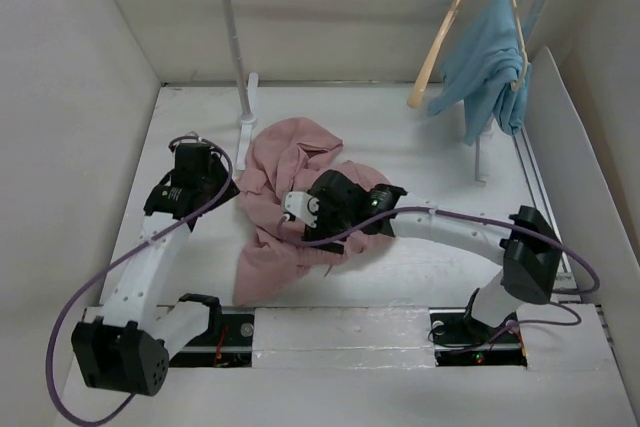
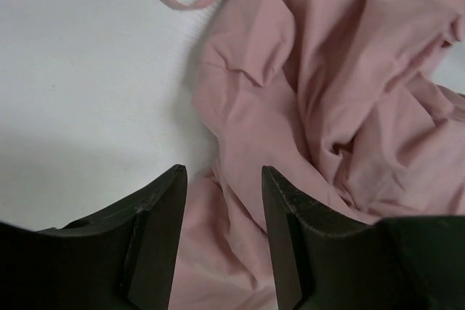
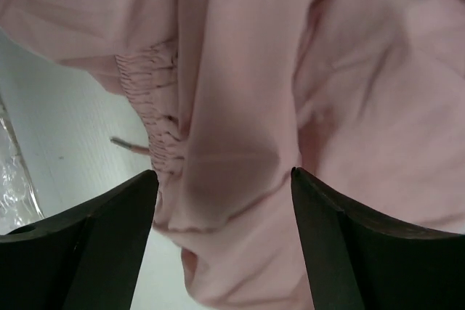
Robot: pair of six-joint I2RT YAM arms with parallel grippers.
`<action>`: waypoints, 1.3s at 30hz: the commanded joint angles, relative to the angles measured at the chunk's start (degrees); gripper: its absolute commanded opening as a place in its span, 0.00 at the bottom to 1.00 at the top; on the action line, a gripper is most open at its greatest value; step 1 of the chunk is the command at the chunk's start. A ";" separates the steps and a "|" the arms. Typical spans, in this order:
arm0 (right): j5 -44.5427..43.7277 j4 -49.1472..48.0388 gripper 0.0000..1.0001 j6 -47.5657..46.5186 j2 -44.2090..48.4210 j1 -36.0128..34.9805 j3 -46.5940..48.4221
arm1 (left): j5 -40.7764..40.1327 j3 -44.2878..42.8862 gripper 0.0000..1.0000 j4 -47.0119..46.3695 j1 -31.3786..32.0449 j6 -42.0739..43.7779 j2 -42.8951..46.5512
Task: Place the trousers on the hanger
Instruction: Flatten out the trousers at the center of the board.
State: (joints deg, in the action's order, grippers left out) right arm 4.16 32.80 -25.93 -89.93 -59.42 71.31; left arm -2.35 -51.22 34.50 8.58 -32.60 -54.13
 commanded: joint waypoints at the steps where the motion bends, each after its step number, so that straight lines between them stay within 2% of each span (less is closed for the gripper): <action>1: -1.35 -5.37 0.79 -0.43 -2.78 -2.02 3.57 | -6.26 -5.37 0.42 -3.74 0.03 2.45 -3.35; 2: -1.35 -6.07 0.79 -0.35 -4.80 -2.02 3.75 | -6.18 -5.73 0.43 -3.83 0.03 2.89 -2.74; 3: -1.53 -7.30 0.76 -0.26 -5.86 -2.02 4.01 | -5.13 -4.77 0.50 -4.44 0.03 3.33 -2.30; 4: -2.05 -7.74 0.71 -0.17 -6.91 -2.02 4.28 | -4.43 -3.81 0.51 -4.36 0.03 3.59 -2.04; 5: -3.36 -8.70 0.27 0.96 -8.93 -2.02 5.06 | 0.72 -0.23 0.51 -4.53 0.03 3.07 -1.16; 6: -3.81 -8.71 0.26 0.97 -8.95 -2.02 5.07 | 0.77 -0.19 0.51 -4.53 0.03 3.07 -1.15; 7: -5.99 -8.63 0.10 2.45 -8.86 -2.02 5.42 | 2.07 1.55 0.51 -5.40 0.03 2.11 -0.20; 8: -7.05 -8.45 0.00 3.08 -8.25 -2.02 5.59 | 5.57 4.00 0.51 -7.50 0.03 1.49 1.90; 11: -11.98 -8.19 0.00 5.36 0.17 -0.79 4.20 | 7.35 3.25 0.49 -8.66 0.03 0.69 2.72; 14: -11.11 -4.69 0.00 7.73 9.84 7.10 1.30 | 8.24 -1.31 0.49 -8.49 0.03 3.06 -0.96; 15: -10.24 -3.28 0.00 8.17 13.95 13.30 -1.23 | 8.41 -2.64 0.50 -8.57 0.03 4.11 -2.81; 17: -8.48 -3.27 0.00 8.35 17.75 20.97 -4.67 | 9.63 -3.18 0.50 -9.36 0.03 4.65 -4.22; 18: -5.16 -3.44 0.00 8.53 19.34 29.28 -6.34 | 10.08 -3.10 0.50 -9.71 0.03 4.82 -4.84; 21: 4.49 -6.07 0.03 9.84 22.08 39.96 -12.41 | 11.93 -0.99 0.50 -11.47 0.56 5.00 -6.77; 22: 5.93 -6.60 0.04 10.72 21.82 44.52 -13.47 | 10.62 -0.38 0.51 -11.91 2.74 4.57 -7.13; 23: 6.81 -7.13 0.06 11.08 20.51 46.04 -14.43 | 5.39 -0.54 0.51 -12.44 6.15 4.13 -9.22; 24: 7.61 -7.13 0.20 11.51 19.71 46.93 -14.44 | 2.99 -1.50 0.51 -12.35 15.58 3.34 -11.33; 25: 7.09 -6.61 0.31 11.78 18.66 47.63 -13.92 | -2.60 -3.51 0.51 -11.48 20.90 2.81 -14.31; 26: 6.39 -4.69 0.46 11.78 17.26 47.64 -12.96 | -13.10 -9.71 0.51 -7.12 26.09 1.93 -21.30; 27: 5.34 -3.80 0.65 11.43 17.07 47.64 -10.86 | -17.38 -12.82 0.50 -4.64 32.49 0.62 -24.33; 28: 4.46 -3.10 0.69 11.08 17.33 46.60 -10.06 | -20.30 -15.72 0.50 -2.79 34.21 -1.92 -26.97; 29: 3.41 -1.87 0.73 10.91 18.29 45.02 -9.35 | -21.81 -18.54 0.52 -1.29 34.83 -3.07 -29.26; 31: -0.02 -0.90 0.83 10.82 22.41 43.34 -9.34 | -21.21 -17.69 0.56 -2.41 35.36 -6.05 -27.28; 33: -0.91 -0.54 0.87 10.82 26.88 40.89 -10.65 | -18.76 -11.73 0.69 -5.75 34.58 -7.91 -24.37; 35: -2.40 0.16 0.88 11.16 29.45 39.04 -14.43 | -14.03 -4.29 0.79 -8.99 31.77 -9.23 -21.04; 39: -8.71 3.58 0.89 13.36 35.43 36.13 -21.29 | -9.96 3.14 0.82 -11.56 30.27 -11.43 -17.95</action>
State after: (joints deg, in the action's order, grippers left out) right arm 1.34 32.64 -14.72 -56.23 -22.44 54.06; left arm -14.96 -51.83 24.88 38.96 -40.47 -74.11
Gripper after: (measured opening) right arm 0.884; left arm 0.811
